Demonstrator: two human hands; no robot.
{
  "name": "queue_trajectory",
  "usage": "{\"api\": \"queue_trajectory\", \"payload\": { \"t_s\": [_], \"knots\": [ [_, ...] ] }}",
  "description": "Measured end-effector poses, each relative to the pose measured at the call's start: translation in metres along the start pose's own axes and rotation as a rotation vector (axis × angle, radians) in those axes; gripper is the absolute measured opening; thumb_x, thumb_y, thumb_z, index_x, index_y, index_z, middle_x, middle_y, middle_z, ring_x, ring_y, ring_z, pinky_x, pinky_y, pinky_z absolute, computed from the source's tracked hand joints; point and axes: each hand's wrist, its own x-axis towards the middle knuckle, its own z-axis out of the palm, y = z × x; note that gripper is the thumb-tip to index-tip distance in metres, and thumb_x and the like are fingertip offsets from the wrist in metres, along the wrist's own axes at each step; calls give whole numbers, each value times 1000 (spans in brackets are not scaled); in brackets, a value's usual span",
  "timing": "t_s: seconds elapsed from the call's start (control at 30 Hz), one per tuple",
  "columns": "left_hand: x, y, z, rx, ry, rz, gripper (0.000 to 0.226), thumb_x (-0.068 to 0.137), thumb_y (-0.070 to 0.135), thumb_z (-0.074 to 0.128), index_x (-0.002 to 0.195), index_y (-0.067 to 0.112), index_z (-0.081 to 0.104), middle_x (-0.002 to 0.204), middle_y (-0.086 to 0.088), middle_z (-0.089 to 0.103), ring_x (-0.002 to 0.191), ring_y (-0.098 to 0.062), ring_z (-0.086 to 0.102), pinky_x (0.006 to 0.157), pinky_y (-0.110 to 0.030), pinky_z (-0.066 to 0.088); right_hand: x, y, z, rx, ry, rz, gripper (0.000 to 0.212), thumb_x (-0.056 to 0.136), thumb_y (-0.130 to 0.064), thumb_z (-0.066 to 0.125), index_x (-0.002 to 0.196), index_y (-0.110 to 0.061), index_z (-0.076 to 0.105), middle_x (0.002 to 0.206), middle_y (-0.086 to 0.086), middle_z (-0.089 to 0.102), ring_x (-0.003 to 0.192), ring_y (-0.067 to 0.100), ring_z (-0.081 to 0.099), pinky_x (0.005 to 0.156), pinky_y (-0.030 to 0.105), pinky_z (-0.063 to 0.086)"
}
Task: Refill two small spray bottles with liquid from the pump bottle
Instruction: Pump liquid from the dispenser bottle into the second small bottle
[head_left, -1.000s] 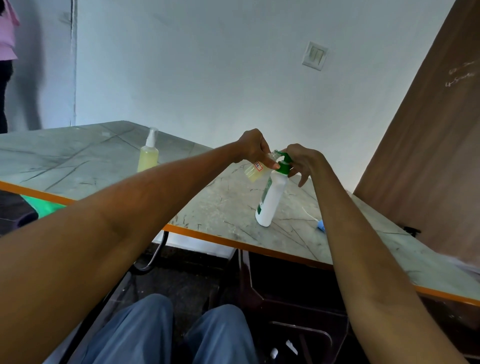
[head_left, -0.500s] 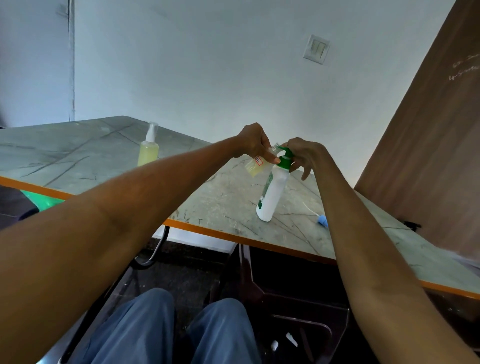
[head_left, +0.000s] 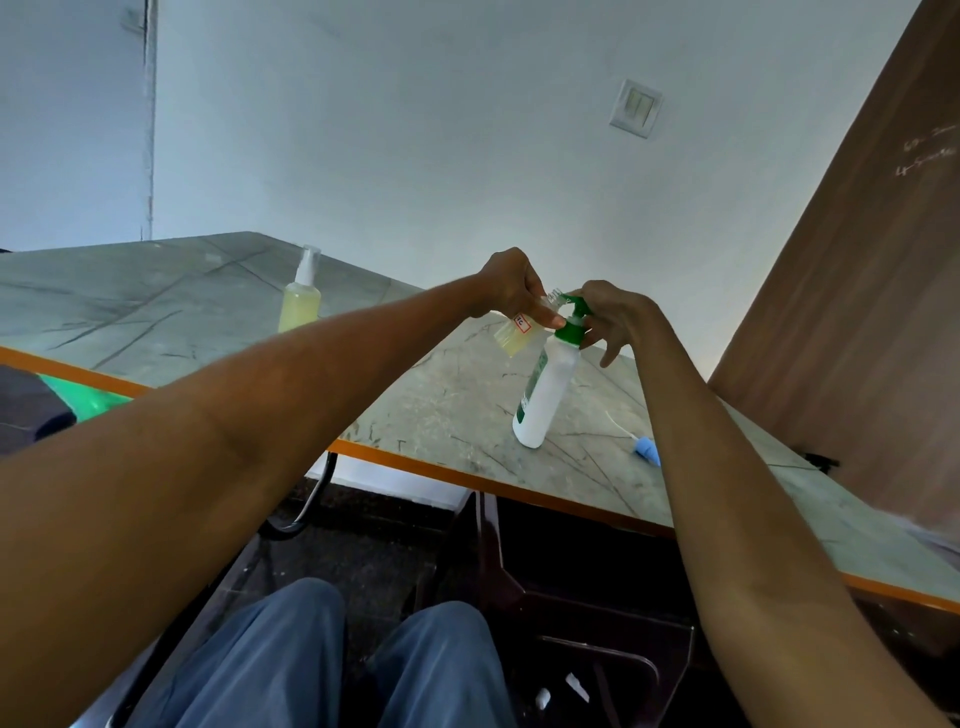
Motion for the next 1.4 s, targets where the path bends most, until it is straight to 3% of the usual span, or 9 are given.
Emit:
{"api": "queue_trajectory", "payload": {
  "t_s": [0.1,0.23,0.53,0.77,0.9,1.1,1.17,1.23,1.4],
  "knots": [
    [1,-3,2,14,-6,6,43,65,29,82,95,0,72,68,4,61,59,-5,53,53,-8,42,-2,-2,3,-59,27,13,43,99,-23,23,130,-3,44,131,16,52,107,34,55,89,59,34],
    [0,-6,2,8,-1,0,43,65,28,82,95,-1,72,66,5,60,58,-5,53,55,-10,43,0,0,4,-60,7,0,47,96,-22,19,130,-5,46,130,18,51,97,31,53,98,64,29],
    [-1,2,1,-14,2,8,44,65,28,82,94,-2,72,67,4,61,59,-6,54,46,-4,41,1,0,-2,5,-23,4,41,95,-22,15,119,-5,44,137,18,46,103,30,50,104,63,22],
    [-6,2,2,10,-6,9,41,65,27,82,93,-1,72,66,7,59,59,-4,52,50,-5,41,-6,-2,2,-72,36,-6,45,96,-17,17,121,2,49,123,20,55,86,29,56,83,52,44],
    [-10,-2,6,-61,43,-5,41,63,24,83,92,-4,71,65,6,59,59,-3,51,55,-11,42,0,0,3,-44,37,-8,39,94,-20,17,107,-3,50,111,15,55,80,26,56,101,64,29],
    [-21,-14,15,-118,129,-40,39,64,22,83,89,-4,71,63,9,56,58,-1,48,56,-13,39,3,1,-6,180,-53,-33,25,95,-20,24,95,-10,47,130,13,53,111,30,51,104,64,21],
    [-28,-20,18,-128,149,-66,35,62,22,84,82,-3,71,62,8,55,59,-2,48,56,-14,38,4,3,-11,282,-55,-77,22,98,-24,30,107,-13,47,127,12,57,115,29,51,104,64,19],
    [-35,-28,22,-133,163,-96,27,60,22,85,71,5,67,66,6,57,65,-6,51,55,-14,37,4,6,-20,399,-26,-140,37,98,-29,33,132,-14,38,125,13,57,109,28,51,105,64,18],
    [-51,-40,28,-144,171,-131,41,62,19,83,94,-3,69,81,-1,62,82,-15,56,56,-14,40,-5,26,-36,427,55,-205,42,98,-28,40,136,-12,39,114,8,62,102,25,56,106,61,23]
  ]
}}
